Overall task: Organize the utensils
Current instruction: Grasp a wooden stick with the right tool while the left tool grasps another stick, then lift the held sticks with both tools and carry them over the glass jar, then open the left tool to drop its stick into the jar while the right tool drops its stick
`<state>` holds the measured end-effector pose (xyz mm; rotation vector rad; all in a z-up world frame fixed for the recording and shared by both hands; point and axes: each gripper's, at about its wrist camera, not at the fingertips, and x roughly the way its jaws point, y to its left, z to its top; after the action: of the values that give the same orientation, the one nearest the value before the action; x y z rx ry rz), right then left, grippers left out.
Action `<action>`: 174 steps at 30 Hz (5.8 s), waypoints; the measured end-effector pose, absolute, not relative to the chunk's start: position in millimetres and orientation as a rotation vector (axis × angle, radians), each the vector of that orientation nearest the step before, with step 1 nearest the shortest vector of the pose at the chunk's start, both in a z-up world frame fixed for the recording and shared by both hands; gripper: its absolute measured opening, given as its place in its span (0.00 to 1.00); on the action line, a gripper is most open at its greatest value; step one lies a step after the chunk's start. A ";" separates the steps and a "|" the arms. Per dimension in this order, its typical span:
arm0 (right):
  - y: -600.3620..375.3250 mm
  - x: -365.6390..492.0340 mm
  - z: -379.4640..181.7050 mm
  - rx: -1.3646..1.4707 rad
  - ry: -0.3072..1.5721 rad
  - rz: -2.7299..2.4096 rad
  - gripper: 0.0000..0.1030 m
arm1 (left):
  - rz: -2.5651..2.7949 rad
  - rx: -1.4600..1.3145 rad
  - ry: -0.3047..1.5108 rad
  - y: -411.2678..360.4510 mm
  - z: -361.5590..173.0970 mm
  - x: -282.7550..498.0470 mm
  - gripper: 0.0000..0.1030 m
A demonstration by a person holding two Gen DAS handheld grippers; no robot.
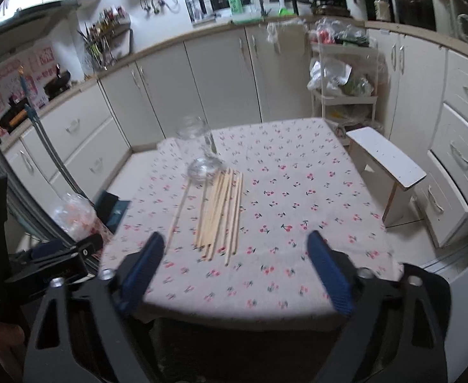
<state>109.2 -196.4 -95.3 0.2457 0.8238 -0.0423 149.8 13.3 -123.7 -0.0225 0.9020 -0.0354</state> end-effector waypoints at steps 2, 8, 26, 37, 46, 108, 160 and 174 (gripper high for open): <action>-204.2 134.7 -115.5 0.274 0.866 -0.034 0.63 | -0.034 -0.005 0.915 5.0 -136.9 173.6 0.92; -210.6 206.3 -166.5 0.289 0.959 -0.010 0.41 | -0.029 0.070 0.948 -21.4 -177.4 246.8 0.92; -208.1 303.2 -230.7 0.199 1.053 -0.007 0.35 | -0.056 0.112 1.036 -55.0 -244.3 347.5 0.76; -199.7 300.8 -232.4 0.061 1.036 0.021 0.23 | -0.079 0.117 1.009 -63.5 -244.3 351.2 0.65; -225.5 304.0 -232.4 0.113 1.057 0.033 0.05 | -0.187 0.053 1.034 -66.5 -238.7 353.8 0.05; -241.8 382.8 -123.1 0.528 0.487 0.161 0.05 | -0.135 -0.400 0.312 -38.0 -76.7 469.4 0.05; -165.0 401.8 -125.0 0.335 0.445 0.172 0.05 | -0.213 -0.251 0.449 19.9 -103.6 334.7 0.40; -196.9 279.1 -96.5 0.337 0.506 0.125 0.41 | -0.194 -0.244 0.481 32.8 -64.2 247.6 0.60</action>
<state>279.1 -196.9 -96.5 0.3371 0.5064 0.1249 247.6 32.8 -64.2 -0.2444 0.4810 -0.1945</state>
